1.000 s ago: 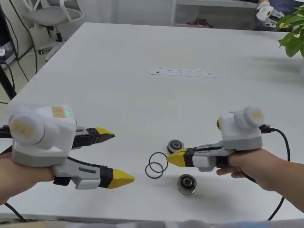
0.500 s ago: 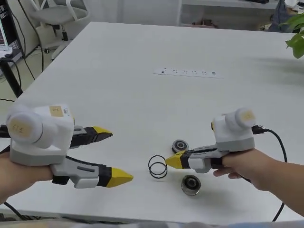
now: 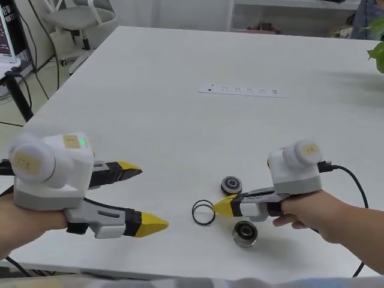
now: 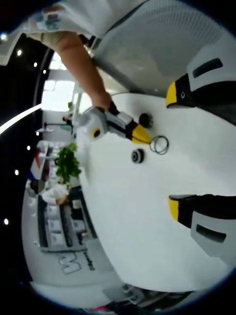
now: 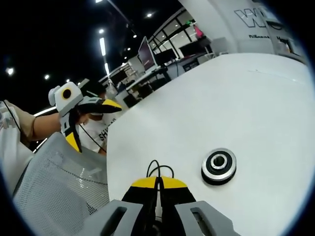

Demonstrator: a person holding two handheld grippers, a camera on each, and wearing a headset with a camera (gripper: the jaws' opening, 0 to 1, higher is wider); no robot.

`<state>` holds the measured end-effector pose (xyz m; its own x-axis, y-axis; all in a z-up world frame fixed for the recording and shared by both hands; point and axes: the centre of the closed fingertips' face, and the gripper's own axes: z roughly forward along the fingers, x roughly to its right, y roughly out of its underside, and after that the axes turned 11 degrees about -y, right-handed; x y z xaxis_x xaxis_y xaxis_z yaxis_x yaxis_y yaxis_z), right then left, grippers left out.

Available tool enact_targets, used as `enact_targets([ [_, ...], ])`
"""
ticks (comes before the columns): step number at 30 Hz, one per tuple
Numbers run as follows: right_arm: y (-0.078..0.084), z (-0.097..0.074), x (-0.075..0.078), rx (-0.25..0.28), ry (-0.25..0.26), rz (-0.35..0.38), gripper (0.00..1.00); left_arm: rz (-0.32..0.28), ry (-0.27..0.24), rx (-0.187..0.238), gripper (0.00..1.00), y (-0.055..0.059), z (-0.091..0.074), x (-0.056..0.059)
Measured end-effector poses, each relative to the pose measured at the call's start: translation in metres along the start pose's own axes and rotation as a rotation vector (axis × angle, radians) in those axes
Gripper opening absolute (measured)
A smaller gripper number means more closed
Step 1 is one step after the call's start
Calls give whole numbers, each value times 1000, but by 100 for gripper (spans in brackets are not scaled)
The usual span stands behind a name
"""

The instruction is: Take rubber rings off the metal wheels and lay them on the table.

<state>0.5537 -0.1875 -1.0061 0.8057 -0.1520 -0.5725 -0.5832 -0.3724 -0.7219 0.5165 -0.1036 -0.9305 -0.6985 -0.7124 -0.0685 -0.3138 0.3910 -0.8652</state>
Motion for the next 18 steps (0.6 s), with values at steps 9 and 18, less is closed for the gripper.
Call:
enact_targets([
  [9, 3, 1, 8, -10, 27, 2, 0, -8, -1, -7, 72, 4, 1, -1],
  [18, 2, -1, 13, -3, 49, -12, 2, -7, 3, -11, 71, 3, 4, -2],
])
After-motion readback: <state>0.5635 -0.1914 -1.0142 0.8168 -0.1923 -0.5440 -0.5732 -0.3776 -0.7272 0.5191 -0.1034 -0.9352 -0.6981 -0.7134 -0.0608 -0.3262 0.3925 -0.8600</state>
